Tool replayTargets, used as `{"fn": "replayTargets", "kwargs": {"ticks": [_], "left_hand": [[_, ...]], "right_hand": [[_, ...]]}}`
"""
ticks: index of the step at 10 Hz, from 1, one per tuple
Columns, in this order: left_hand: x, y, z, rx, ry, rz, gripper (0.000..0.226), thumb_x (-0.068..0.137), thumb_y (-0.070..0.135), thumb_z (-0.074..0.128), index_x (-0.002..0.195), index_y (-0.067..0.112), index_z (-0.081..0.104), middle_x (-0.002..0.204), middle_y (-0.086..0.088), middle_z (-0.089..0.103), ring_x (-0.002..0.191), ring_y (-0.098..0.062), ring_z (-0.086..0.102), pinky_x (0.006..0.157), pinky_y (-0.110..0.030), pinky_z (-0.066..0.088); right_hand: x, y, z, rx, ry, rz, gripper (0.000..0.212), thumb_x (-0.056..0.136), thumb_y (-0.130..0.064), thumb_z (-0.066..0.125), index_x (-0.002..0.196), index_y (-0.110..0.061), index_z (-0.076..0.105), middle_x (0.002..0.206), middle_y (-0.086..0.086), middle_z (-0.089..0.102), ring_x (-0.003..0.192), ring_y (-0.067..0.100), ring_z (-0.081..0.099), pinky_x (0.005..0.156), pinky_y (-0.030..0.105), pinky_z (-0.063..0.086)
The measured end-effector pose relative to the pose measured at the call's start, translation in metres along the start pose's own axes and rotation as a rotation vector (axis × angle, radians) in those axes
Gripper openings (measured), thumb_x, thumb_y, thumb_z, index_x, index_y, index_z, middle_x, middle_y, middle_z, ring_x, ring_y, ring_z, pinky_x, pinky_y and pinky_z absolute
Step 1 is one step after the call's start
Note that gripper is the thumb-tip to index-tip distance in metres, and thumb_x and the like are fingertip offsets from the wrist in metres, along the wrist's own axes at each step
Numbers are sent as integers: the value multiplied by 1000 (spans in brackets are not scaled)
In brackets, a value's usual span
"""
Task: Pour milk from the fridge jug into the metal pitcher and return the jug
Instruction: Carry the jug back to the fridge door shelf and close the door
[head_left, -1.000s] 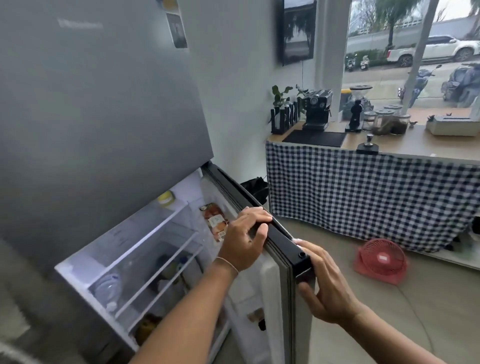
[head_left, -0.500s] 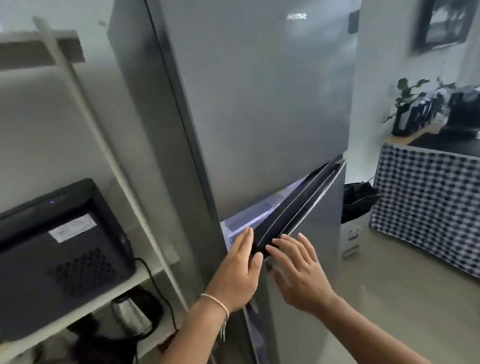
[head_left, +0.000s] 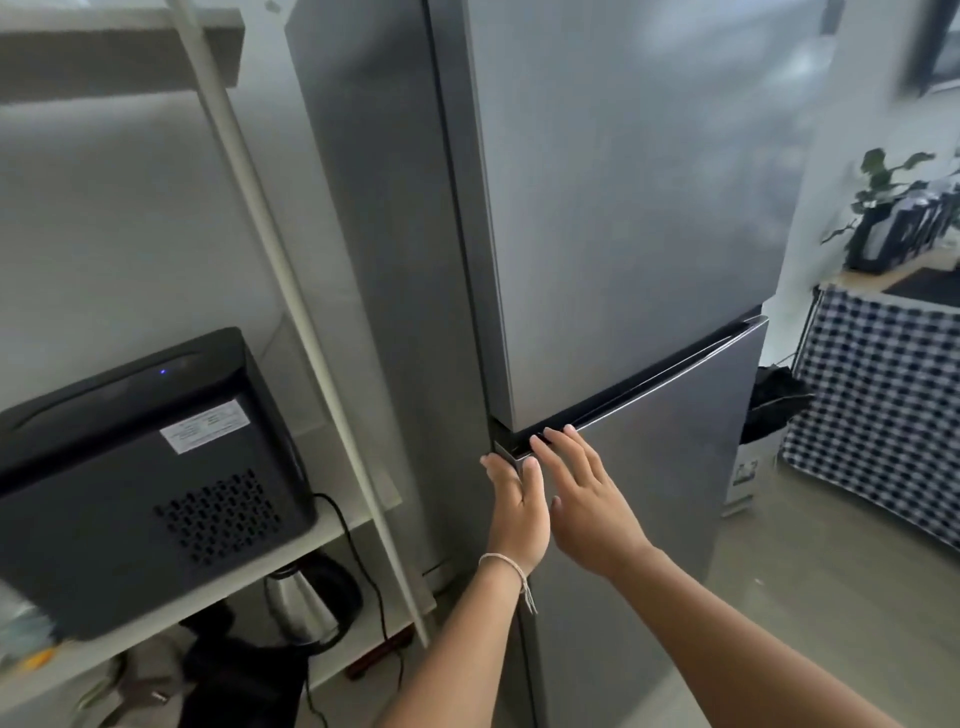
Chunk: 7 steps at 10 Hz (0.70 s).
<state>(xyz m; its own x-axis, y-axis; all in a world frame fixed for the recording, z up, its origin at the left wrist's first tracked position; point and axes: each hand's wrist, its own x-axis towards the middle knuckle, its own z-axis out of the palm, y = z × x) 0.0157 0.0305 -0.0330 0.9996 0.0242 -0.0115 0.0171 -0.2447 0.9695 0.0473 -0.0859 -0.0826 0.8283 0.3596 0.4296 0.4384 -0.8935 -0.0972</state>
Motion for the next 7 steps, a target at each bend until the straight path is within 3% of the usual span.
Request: {"fn": "replayTargets", "kwargs": {"ticks": [2, 5, 6, 7], "left_hand": [[1, -15, -6, -20, -15, 51, 66, 109, 38, 24, 158, 12, -11, 167, 0, -17, 151, -6, -15, 121, -22, -5], [5, -41, -6, -31, 44, 121, 61, 110, 30, 29, 160, 16, -2, 169, 3, -5, 149, 1, -3, 120, -17, 3], [-1, -38, 12, 55, 198, 160, 65, 108, 28, 38, 160, 9, 4, 169, -4, -3, 153, -7, -2, 121, -21, 2], [-22, -32, 42, 41, 343, 221, 71, 105, 21, 47, 159, 5, 5, 169, -11, -5, 155, -15, -3, 125, -30, 3]], "right_hand": [[-5, -3, -4, 179, 64, 62, 95, 82, -5, 59, 161, -26, 11, 169, -1, 11, 158, 20, -8, 127, 45, 16], [-8, 1, -14, 155, 95, 16, 80, 87, -14, 59, 160, -23, 27, 168, -2, 22, 158, 17, 3, 128, 39, 14], [-14, 6, -24, 109, 108, 32, 76, 89, -20, 59, 159, -24, 30, 169, -4, 22, 158, 18, 11, 127, 36, 14], [-39, 29, -42, 161, 210, 210, 67, 88, -17, 63, 152, -12, 44, 160, 6, 42, 150, 29, 35, 120, 44, 36]]}}
